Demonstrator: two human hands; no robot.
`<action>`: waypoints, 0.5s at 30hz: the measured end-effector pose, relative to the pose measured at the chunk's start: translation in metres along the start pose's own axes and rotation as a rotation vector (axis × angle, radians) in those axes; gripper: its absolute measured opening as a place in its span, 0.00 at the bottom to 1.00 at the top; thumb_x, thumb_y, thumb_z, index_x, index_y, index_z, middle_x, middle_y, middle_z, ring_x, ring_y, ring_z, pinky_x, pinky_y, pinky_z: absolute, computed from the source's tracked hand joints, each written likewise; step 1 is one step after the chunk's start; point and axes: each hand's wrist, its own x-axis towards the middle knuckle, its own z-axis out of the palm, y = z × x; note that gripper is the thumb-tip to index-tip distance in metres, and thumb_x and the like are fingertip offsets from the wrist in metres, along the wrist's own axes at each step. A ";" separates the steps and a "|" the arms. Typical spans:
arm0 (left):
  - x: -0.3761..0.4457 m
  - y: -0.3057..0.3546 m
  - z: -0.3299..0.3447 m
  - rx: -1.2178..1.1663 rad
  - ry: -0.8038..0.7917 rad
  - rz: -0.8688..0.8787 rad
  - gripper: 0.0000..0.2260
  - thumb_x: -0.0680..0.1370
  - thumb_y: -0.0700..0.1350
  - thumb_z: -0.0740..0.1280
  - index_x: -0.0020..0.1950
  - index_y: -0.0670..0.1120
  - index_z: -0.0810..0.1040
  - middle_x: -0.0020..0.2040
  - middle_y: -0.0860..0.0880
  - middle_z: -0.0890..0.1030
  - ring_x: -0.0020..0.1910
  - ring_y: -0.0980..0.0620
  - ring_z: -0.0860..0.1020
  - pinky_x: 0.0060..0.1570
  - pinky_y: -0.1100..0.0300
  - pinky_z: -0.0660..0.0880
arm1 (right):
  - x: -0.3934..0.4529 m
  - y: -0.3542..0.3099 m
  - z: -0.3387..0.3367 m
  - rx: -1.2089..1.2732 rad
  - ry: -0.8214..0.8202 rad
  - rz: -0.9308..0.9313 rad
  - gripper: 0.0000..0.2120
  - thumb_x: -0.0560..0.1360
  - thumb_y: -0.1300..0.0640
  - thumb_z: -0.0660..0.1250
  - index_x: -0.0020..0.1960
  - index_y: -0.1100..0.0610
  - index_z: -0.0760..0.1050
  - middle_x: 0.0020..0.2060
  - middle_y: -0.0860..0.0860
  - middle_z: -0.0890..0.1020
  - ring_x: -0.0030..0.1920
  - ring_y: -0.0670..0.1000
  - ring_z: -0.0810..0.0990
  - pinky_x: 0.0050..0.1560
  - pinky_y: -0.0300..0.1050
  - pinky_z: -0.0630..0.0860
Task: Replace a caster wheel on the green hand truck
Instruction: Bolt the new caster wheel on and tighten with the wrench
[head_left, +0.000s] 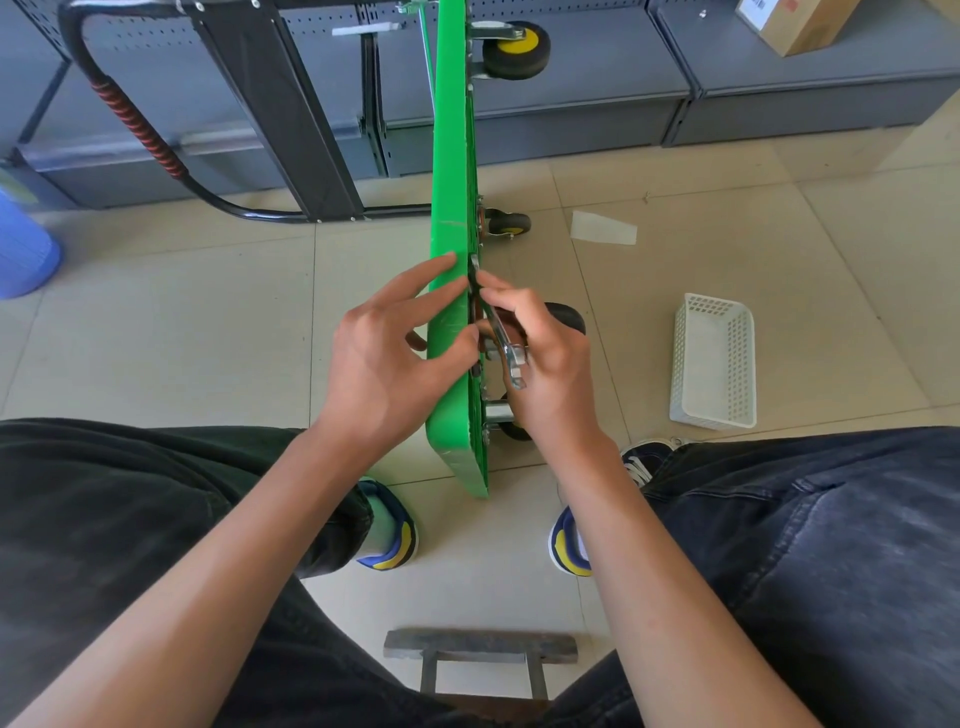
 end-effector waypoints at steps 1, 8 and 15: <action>0.000 0.000 0.000 -0.001 0.002 -0.001 0.20 0.76 0.52 0.70 0.67 0.49 0.81 0.70 0.57 0.77 0.65 0.62 0.76 0.55 0.52 0.81 | 0.000 0.001 0.000 -0.003 0.001 -0.003 0.17 0.75 0.73 0.71 0.63 0.66 0.77 0.67 0.58 0.80 0.59 0.53 0.85 0.59 0.52 0.82; -0.001 0.001 0.000 -0.005 -0.010 0.010 0.20 0.76 0.52 0.69 0.67 0.49 0.81 0.70 0.57 0.77 0.56 0.61 0.81 0.44 0.58 0.82 | 0.001 0.014 0.001 -0.040 0.018 -0.138 0.17 0.79 0.67 0.65 0.67 0.69 0.76 0.66 0.63 0.79 0.65 0.59 0.81 0.60 0.58 0.81; -0.002 0.002 0.000 -0.001 -0.017 -0.003 0.19 0.76 0.51 0.70 0.67 0.50 0.81 0.70 0.58 0.77 0.49 0.53 0.83 0.41 0.57 0.81 | 0.008 0.010 0.001 -0.077 0.041 -0.156 0.16 0.82 0.61 0.63 0.64 0.70 0.78 0.62 0.62 0.82 0.59 0.58 0.84 0.58 0.55 0.83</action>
